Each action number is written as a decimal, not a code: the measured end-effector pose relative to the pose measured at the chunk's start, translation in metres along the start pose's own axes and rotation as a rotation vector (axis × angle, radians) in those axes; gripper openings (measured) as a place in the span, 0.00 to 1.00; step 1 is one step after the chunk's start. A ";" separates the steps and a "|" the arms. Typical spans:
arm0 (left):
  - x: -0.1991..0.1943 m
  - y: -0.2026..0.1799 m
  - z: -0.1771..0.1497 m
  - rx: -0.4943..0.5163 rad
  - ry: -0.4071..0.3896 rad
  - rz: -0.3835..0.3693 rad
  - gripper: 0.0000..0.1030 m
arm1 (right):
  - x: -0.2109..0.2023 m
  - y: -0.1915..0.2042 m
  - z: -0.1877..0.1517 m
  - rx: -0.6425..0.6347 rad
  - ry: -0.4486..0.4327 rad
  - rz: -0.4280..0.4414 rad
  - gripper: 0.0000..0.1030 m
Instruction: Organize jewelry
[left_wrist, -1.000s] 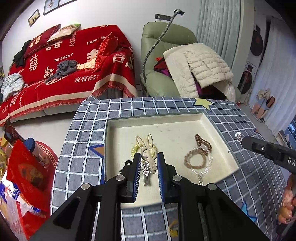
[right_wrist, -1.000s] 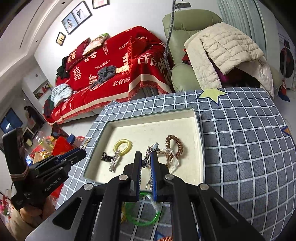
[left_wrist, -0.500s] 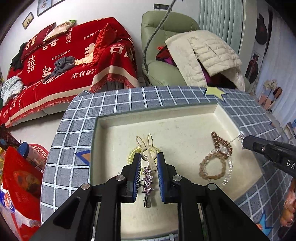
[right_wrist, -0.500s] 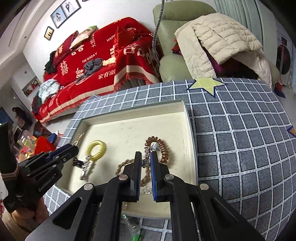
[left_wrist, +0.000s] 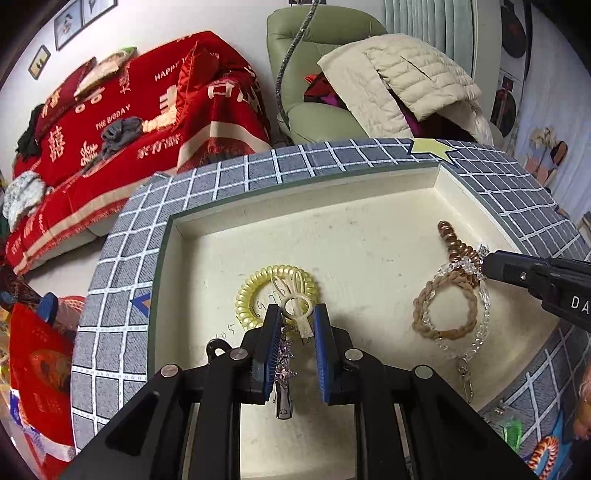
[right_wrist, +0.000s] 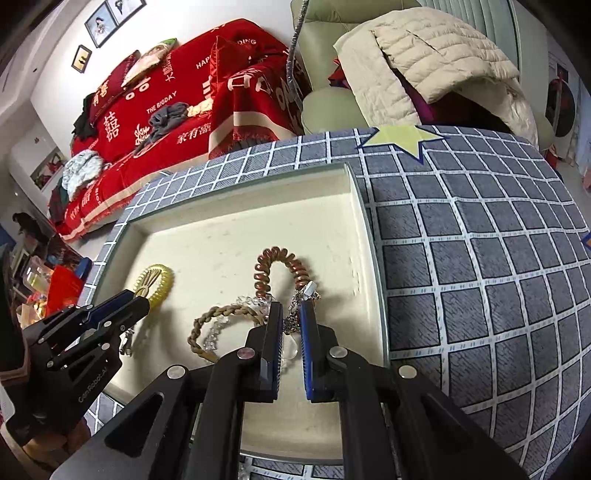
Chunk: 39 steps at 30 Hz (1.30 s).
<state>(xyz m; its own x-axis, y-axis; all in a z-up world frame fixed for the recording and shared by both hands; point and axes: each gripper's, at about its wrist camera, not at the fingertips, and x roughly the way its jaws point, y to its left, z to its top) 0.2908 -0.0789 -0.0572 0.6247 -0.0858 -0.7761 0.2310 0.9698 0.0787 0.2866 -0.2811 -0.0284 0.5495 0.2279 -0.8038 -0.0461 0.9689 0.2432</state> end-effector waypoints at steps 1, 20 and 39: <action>0.000 0.000 0.000 0.003 -0.002 0.005 0.38 | 0.001 -0.001 0.000 0.001 0.002 -0.002 0.10; -0.010 0.002 0.002 -0.011 -0.012 0.033 0.38 | -0.013 0.006 -0.003 0.009 -0.018 0.050 0.59; -0.035 0.008 0.002 -0.038 -0.045 0.028 0.38 | -0.049 0.020 -0.009 0.006 -0.065 0.071 0.64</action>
<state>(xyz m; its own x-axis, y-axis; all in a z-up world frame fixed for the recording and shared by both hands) 0.2719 -0.0683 -0.0282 0.6632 -0.0680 -0.7453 0.1851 0.9798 0.0753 0.2515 -0.2722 0.0106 0.5976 0.2887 -0.7480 -0.0820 0.9501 0.3011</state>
